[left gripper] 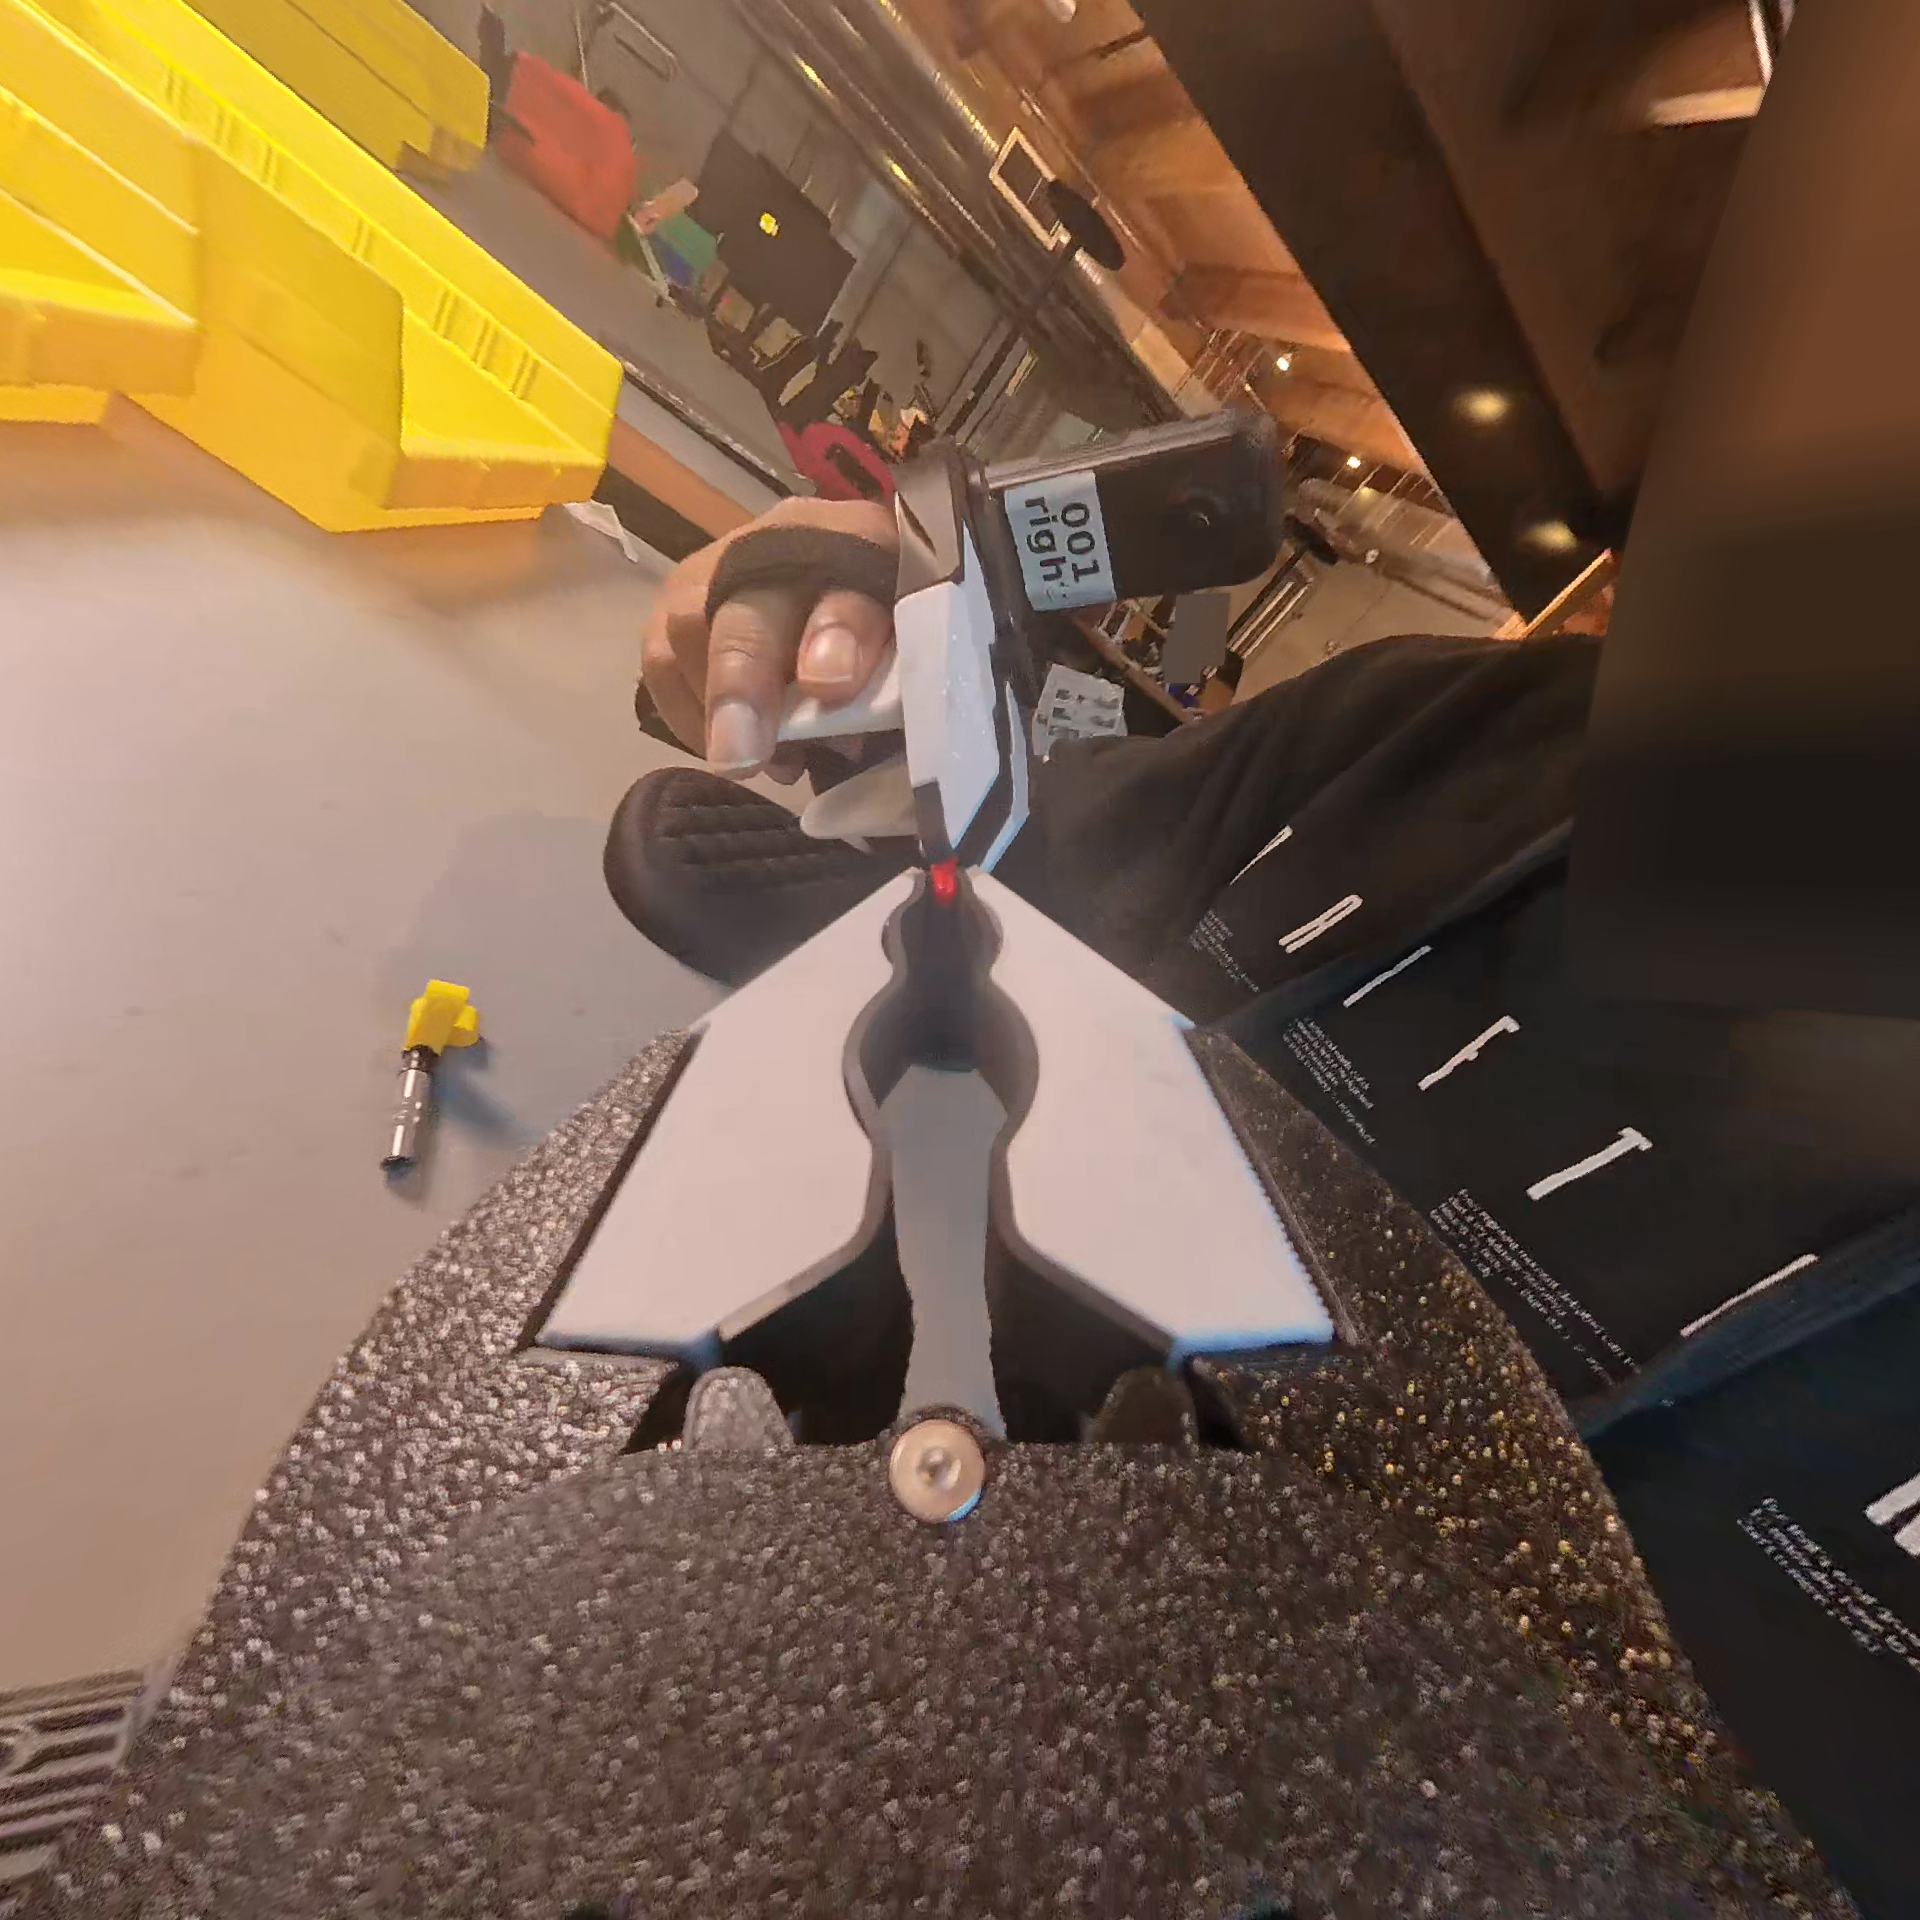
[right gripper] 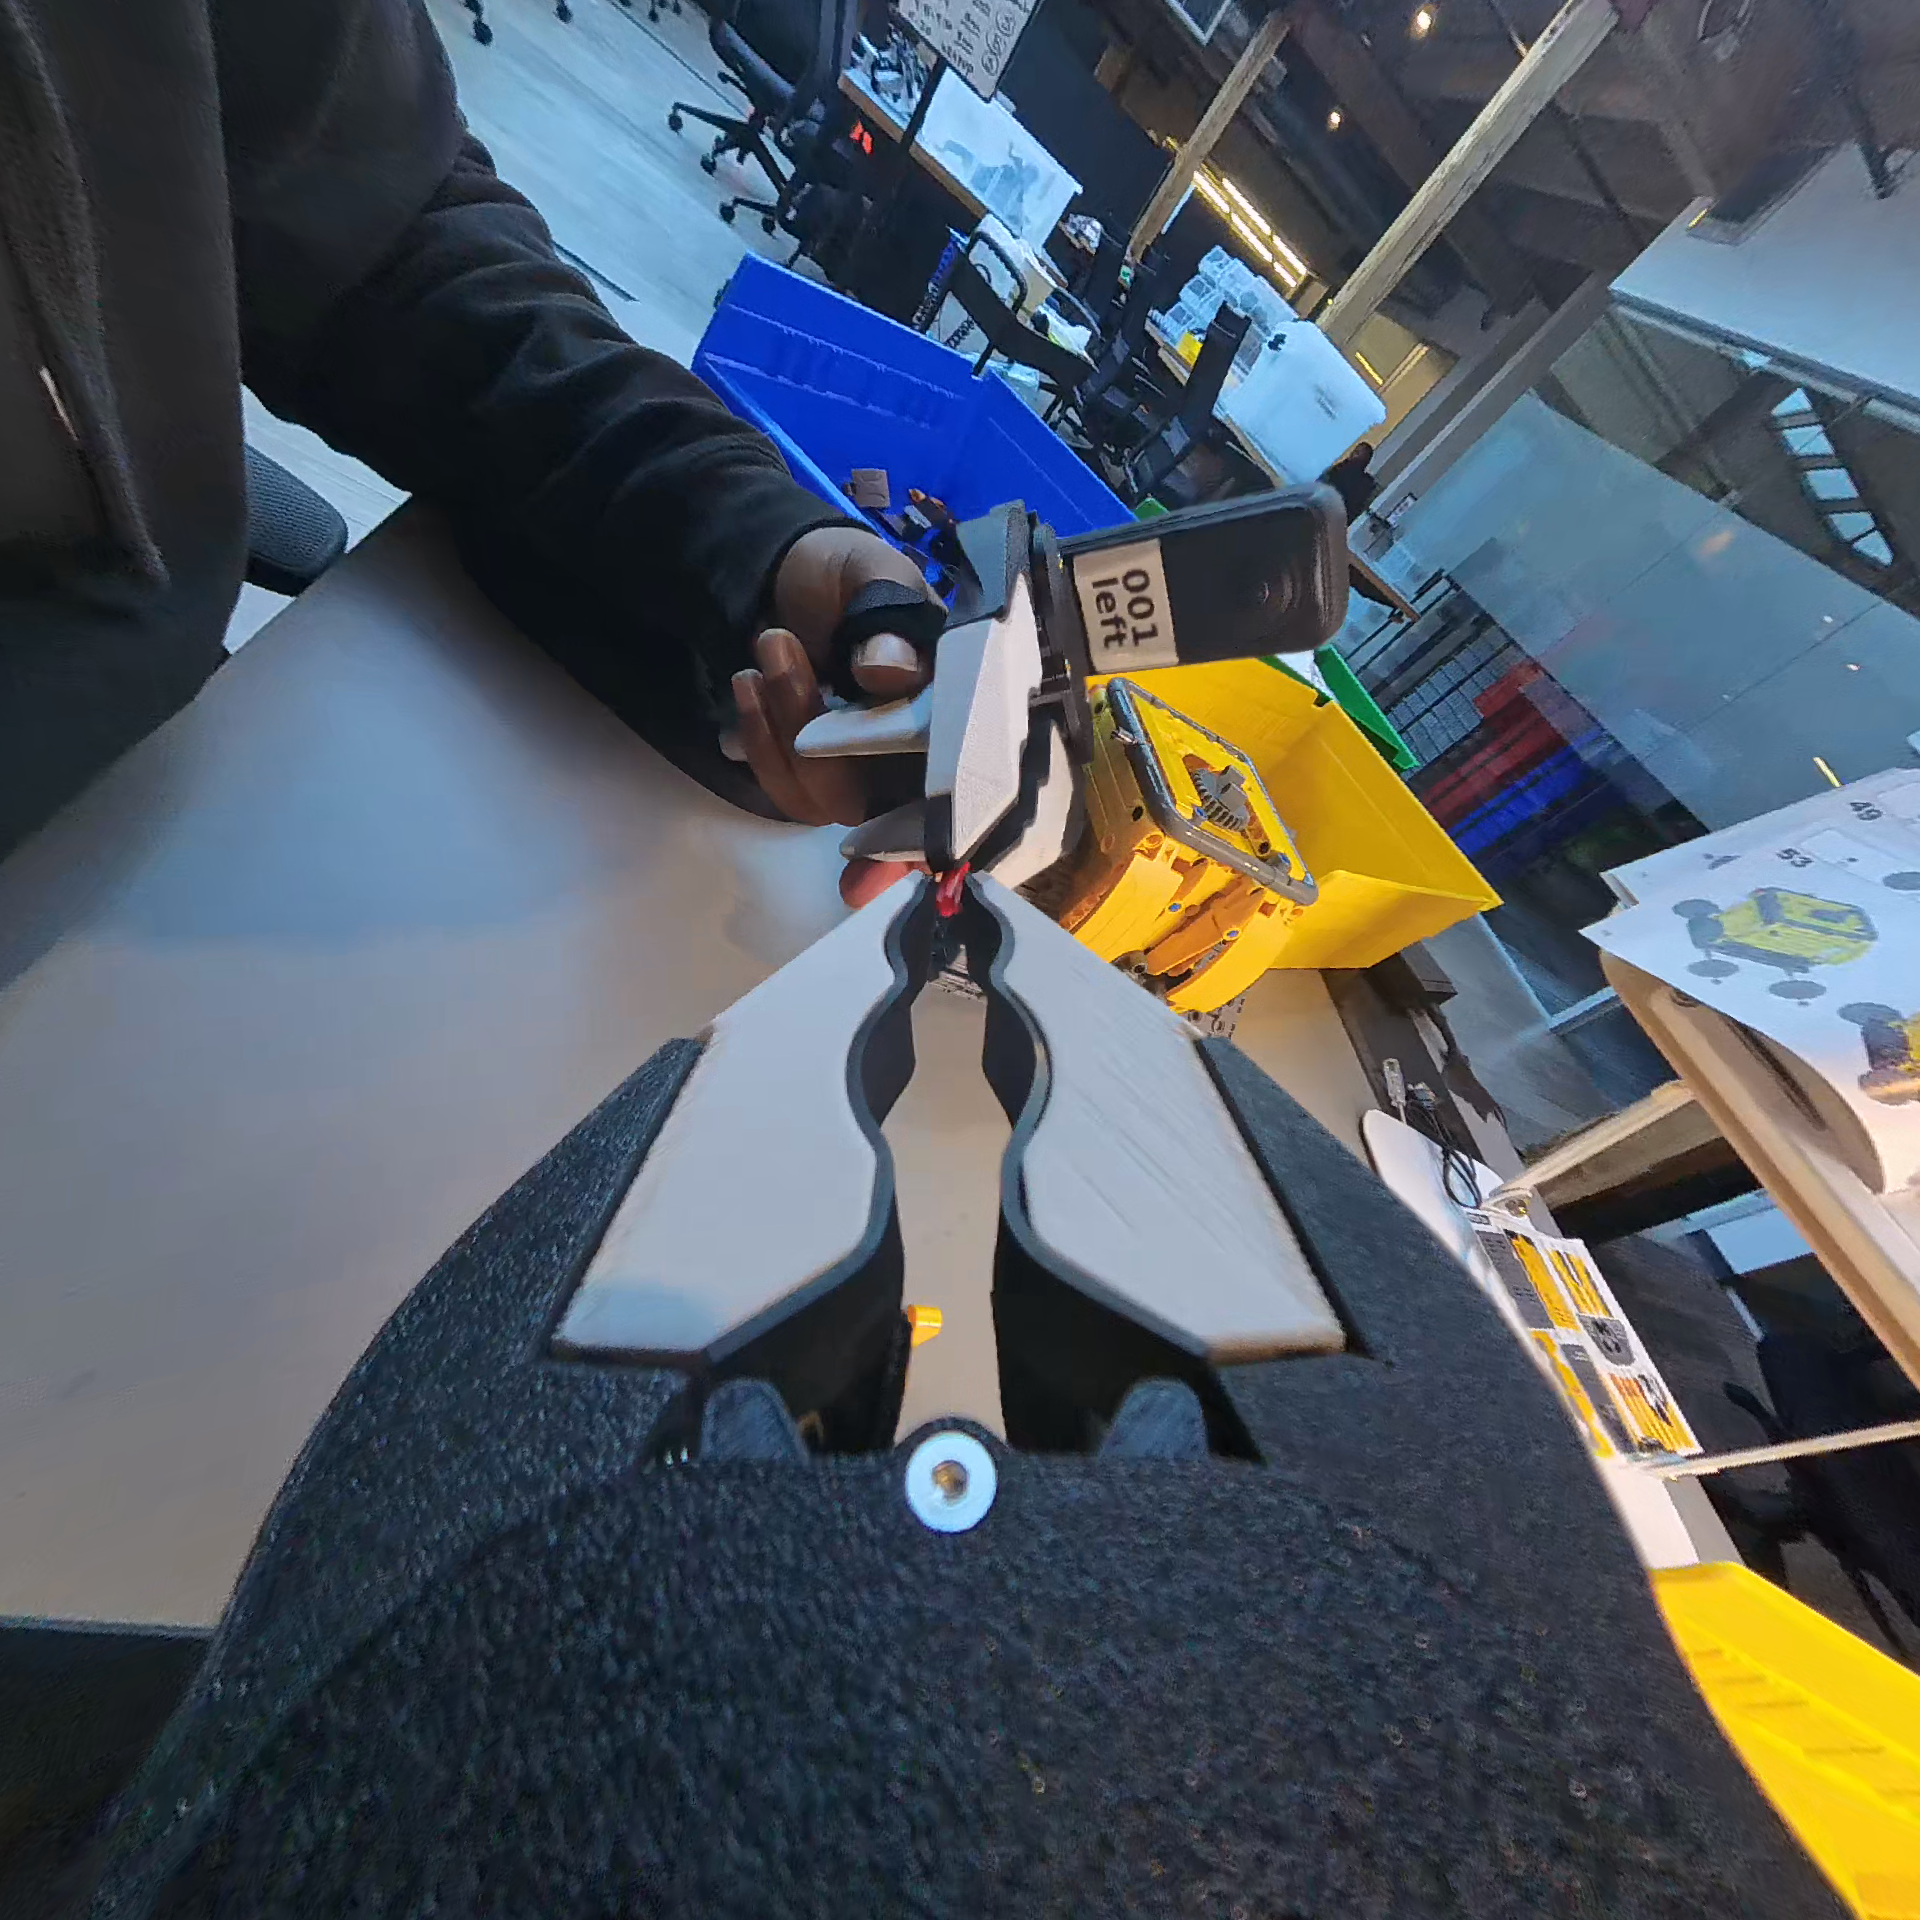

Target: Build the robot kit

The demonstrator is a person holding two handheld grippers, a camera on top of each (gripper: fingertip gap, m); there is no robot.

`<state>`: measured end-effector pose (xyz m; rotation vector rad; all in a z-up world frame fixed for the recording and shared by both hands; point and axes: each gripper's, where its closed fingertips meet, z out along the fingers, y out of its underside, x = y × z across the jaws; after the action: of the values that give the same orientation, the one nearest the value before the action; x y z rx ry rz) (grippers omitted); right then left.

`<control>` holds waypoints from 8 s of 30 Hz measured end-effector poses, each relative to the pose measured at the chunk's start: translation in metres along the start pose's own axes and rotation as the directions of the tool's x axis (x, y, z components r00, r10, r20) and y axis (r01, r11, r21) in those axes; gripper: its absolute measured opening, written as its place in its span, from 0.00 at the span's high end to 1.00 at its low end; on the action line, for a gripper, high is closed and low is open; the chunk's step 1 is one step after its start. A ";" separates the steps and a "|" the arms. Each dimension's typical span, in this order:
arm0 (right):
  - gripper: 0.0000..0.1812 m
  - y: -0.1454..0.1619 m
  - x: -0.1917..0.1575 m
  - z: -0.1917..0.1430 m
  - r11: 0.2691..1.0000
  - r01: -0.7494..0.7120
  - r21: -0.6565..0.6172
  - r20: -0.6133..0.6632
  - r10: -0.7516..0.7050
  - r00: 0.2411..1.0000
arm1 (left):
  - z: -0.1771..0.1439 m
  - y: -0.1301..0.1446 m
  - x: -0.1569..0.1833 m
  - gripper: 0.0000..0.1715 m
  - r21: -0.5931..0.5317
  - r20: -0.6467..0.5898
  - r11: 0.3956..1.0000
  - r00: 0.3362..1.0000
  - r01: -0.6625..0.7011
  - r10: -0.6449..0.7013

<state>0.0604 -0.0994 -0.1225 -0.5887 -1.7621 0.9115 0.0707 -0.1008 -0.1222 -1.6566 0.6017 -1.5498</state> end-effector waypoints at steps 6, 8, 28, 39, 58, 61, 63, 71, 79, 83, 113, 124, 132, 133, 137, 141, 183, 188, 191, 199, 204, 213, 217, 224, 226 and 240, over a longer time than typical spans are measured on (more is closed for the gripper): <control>0.98 0.014 0.008 -0.005 0.988 -0.155 -0.016 0.023 0.155 0.988 | -0.004 0.009 -0.016 0.91 -0.096 0.130 0.991 0.986 -0.094 0.106; 0.98 0.030 0.012 -0.011 0.976 -0.211 -0.059 0.034 0.214 0.976 | -0.010 0.027 -0.034 0.88 -0.264 0.252 0.947 0.935 -0.183 0.251; 0.98 0.060 -0.016 -0.010 0.924 -0.346 -0.164 0.163 0.371 0.914 | -0.012 0.062 -0.075 0.93 -0.608 0.347 0.719 0.701 -0.337 0.623; 0.97 0.046 -0.004 -0.009 0.880 -0.465 -0.090 0.150 0.474 0.868 | -0.007 0.022 -0.051 0.93 -0.423 0.375 0.749 0.654 -0.510 0.657; 0.98 0.069 -0.020 0.002 0.899 -0.354 -0.257 0.125 0.394 0.911 | -0.006 0.036 -0.063 0.93 -0.609 0.364 0.604 0.496 -0.514 0.789; 0.98 0.073 -0.020 0.003 0.898 -0.340 -0.281 0.115 0.383 0.917 | -0.007 0.039 -0.065 0.93 -0.616 0.364 0.610 0.507 -0.499 0.781; 0.98 0.079 -0.019 0.002 0.895 -0.325 -0.305 0.104 0.371 0.923 | -0.009 0.043 -0.069 0.93 -0.626 0.359 0.622 0.533 -0.470 0.766; 0.98 0.094 -0.034 0.007 0.884 -0.261 -0.387 0.136 0.335 0.932 | -0.020 0.089 -0.093 0.93 -0.768 0.313 0.578 0.624 -0.277 0.716; 0.98 0.092 -0.035 0.011 0.898 -0.223 -0.379 0.130 0.291 0.948 | -0.013 0.070 -0.077 0.93 -0.640 0.354 0.704 0.694 -0.309 0.627; 0.98 0.092 -0.036 0.014 0.900 -0.201 -0.386 0.123 0.266 0.956 | -0.006 0.056 -0.064 0.93 -0.519 0.364 0.800 0.769 -0.300 0.525; 0.98 0.091 -0.041 0.018 0.909 -0.150 -0.389 0.136 0.218 0.967 | -0.008 0.062 -0.064 0.96 -0.545 0.360 0.795 0.781 -0.267 0.510; 0.98 0.089 -0.038 0.019 0.906 -0.159 -0.393 0.111 0.218 0.970 | -0.006 0.064 -0.070 0.98 -0.563 0.383 0.781 0.753 -0.270 0.536; 0.98 0.086 -0.034 0.019 0.913 -0.165 -0.373 0.098 0.216 0.971 | -0.007 0.061 -0.069 0.99 -0.552 0.385 0.785 0.750 -0.280 0.538; 0.98 0.084 -0.033 0.018 0.918 -0.176 -0.355 0.098 0.224 0.970 | -0.007 0.059 -0.068 0.99 -0.539 0.381 0.792 0.756 -0.286 0.532; 0.98 0.065 -0.022 0.013 0.945 -0.233 -0.229 0.086 0.258 0.962 | -0.006 0.044 -0.055 1.00 -0.424 0.363 0.859 0.815 -0.286 0.451; 0.98 0.057 -0.017 0.010 0.945 -0.265 -0.191 0.085 0.285 0.955 | -0.005 0.037 -0.048 1.00 -0.356 0.346 0.896 0.854 -0.264 0.389; 0.96 -0.012 0.005 -0.007 0.905 -0.364 0.221 0.086 0.354 0.931 | 0.001 -0.009 0.010 0.99 -0.018 0.205 0.872 0.852 -0.489 0.482; 0.98 -0.012 0.005 -0.007 0.908 -0.358 0.218 0.082 0.348 0.934 | 0.002 -0.008 0.010 0.99 -0.016 0.202 0.873 0.854 -0.487 0.480; 0.98 -0.012 0.005 -0.007 0.910 -0.351 0.220 0.078 0.342 0.936 | 0.002 -0.008 0.010 0.99 -0.015 0.199 0.875 0.857 -0.483 0.476; 0.98 -0.014 0.003 -0.007 0.914 -0.338 0.224 0.077 0.329 0.941 | 0.003 -0.007 0.011 0.99 -0.015 0.189 0.877 0.860 -0.480 0.474; 0.98 -0.010 0.003 -0.006 0.918 -0.344 0.199 0.082 0.335 0.939 | 0.002 -0.005 0.007 0.98 -0.033 0.189 0.893 0.875 -0.448 0.446; 0.98 0.045 0.008 -0.007 0.935 -0.351 -0.044 0.040 0.353 0.935 | -0.023 0.061 -0.049 0.87 -0.569 0.319 0.787 0.819 -0.237 0.477; 0.98 0.052 -0.001 -0.003 0.936 -0.343 -0.083 0.066 0.349 0.935 | -0.026 0.090 -0.074 0.89 -0.693 0.353 0.703 0.776 -0.158 0.523; 0.98 0.052 -0.010 0.000 0.936 -0.336 -0.104 0.118 0.347 0.931 | -0.028 0.094 -0.086 0.99 -0.751 0.339 0.631 0.706 -0.195 0.622; 0.98 0.052 -0.014 0.000 0.938 -0.328 -0.115 0.135 0.342 0.930 | -0.021 0.082 -0.076 0.99 -0.685 0.330 0.682 0.725 -0.256 0.605; 0.98 0.044 -0.028 0.003 0.945 -0.306 -0.113 0.201 0.323 0.925 | -0.006 0.052 -0.041 0.99 -0.480 0.264 0.807 0.820 -0.345 0.507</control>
<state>0.0668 -0.0951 -0.1742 -0.8707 -1.9403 1.1673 0.0670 -0.1014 -0.1885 -1.8915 1.0634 -0.7623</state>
